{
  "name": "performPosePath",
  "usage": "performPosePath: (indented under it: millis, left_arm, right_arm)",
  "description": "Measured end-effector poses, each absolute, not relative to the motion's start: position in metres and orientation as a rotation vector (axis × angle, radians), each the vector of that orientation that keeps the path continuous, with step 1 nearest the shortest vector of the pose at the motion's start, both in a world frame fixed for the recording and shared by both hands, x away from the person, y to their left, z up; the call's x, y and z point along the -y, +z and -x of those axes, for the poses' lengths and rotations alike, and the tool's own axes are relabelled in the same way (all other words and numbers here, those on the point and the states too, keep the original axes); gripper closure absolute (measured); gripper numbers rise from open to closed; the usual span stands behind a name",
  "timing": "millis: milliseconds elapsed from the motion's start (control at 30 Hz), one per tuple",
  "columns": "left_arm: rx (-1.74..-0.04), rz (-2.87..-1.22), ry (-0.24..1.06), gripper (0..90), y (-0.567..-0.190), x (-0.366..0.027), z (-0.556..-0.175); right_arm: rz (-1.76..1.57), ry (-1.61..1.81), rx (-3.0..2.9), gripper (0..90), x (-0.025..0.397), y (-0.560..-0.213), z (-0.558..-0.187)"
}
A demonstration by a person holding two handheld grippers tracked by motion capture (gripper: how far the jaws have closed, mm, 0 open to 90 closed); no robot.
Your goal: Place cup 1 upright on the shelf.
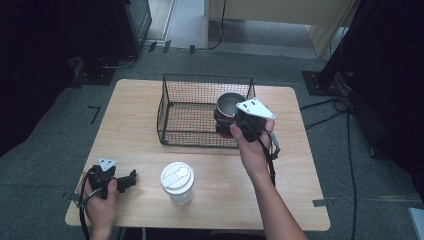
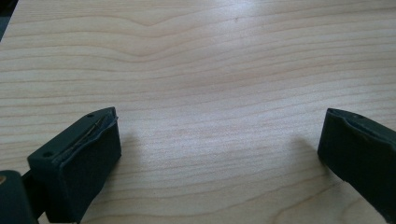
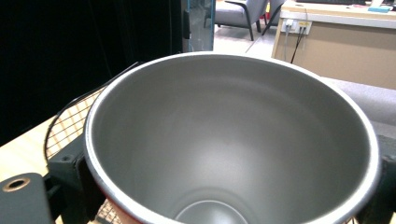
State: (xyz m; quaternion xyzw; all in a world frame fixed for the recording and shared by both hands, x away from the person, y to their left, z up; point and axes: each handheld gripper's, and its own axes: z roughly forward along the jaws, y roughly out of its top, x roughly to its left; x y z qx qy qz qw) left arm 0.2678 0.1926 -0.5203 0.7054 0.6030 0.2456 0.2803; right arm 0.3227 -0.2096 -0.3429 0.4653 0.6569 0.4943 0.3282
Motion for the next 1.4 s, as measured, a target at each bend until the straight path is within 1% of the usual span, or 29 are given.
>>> performPosePath:
  millis: [500, 800, 1067, 1400]
  left_arm:
    - [-1.615, -1.893, 0.659, 0.0, -0.52, -0.193, -0.268]
    - [-1.614, -1.894, 0.658, 0.0, -0.52, -0.193, -0.268]
    - [-1.615, -1.894, 0.658, 0.0, -0.52, -0.193, -0.268]
    - [-1.615, -1.895, 0.658, 0.0, -0.52, -0.193, -0.268]
  right_arm:
    - [-1.265, 1.255, -1.643, 7.1, 0.217, -0.35, -0.356]
    - [-1.324, 1.217, -1.637, 7.0, 0.22, -0.369, -0.379]
    - [-1.38, 1.202, -1.625, 7.0, 0.215, -0.387, -0.398]
    - [-1.434, 1.193, -1.581, 6.9, 0.213, -0.397, -0.421]
